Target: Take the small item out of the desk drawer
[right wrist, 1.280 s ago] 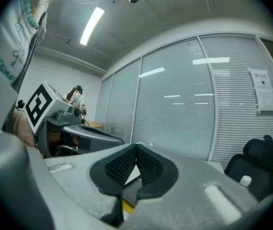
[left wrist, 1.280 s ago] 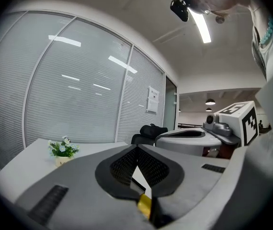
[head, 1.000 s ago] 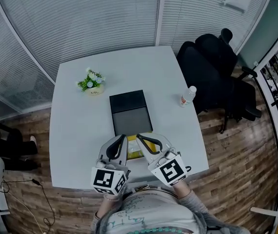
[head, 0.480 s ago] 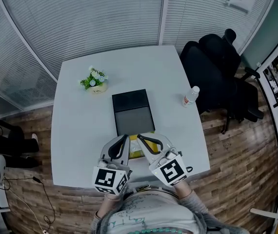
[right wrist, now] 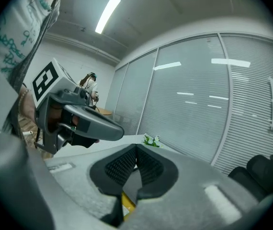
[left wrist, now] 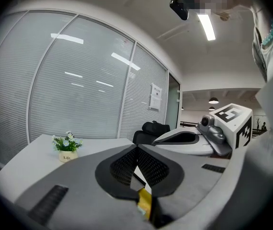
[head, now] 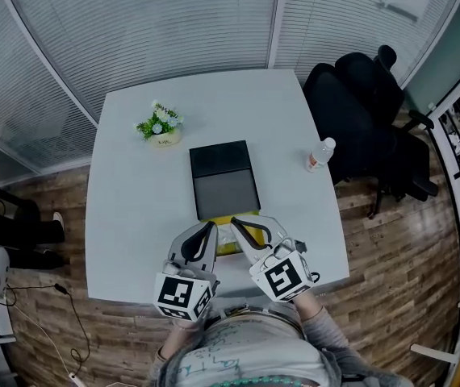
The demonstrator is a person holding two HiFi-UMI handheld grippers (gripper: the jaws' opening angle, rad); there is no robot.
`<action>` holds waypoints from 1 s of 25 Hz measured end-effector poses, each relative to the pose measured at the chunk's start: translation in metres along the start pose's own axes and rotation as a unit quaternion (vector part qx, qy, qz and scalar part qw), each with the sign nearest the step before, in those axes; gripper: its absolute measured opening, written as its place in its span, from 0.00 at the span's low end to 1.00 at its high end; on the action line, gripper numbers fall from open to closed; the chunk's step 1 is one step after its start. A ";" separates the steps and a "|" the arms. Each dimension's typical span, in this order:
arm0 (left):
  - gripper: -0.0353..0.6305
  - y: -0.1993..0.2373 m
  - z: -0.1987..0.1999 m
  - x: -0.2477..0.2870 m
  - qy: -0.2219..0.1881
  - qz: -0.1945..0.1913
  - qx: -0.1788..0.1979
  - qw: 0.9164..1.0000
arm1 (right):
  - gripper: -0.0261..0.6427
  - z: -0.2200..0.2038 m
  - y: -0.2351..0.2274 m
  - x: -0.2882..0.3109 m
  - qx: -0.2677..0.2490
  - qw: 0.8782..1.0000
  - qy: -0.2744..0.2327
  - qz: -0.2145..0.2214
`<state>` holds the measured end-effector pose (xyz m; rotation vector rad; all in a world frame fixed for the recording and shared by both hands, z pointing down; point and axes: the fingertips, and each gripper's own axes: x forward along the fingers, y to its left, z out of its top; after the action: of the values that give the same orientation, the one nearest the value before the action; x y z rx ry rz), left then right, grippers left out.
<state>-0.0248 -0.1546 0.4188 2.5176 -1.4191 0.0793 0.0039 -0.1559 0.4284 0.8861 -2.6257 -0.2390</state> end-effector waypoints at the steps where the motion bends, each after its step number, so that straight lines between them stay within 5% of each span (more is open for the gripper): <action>1: 0.05 0.001 -0.001 -0.002 0.001 0.002 -0.001 1.000 | 0.04 -0.003 0.001 0.001 -0.006 1.000 0.004 0.002; 25: 0.05 0.034 -0.036 -0.040 0.027 0.040 -0.040 0.998 | 0.04 -0.115 0.037 0.030 -0.092 0.976 0.168 0.100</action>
<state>-0.0720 -0.1294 0.4529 2.3763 -1.4726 0.1010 0.0060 -0.1504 0.5529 0.5423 -2.3112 -0.2502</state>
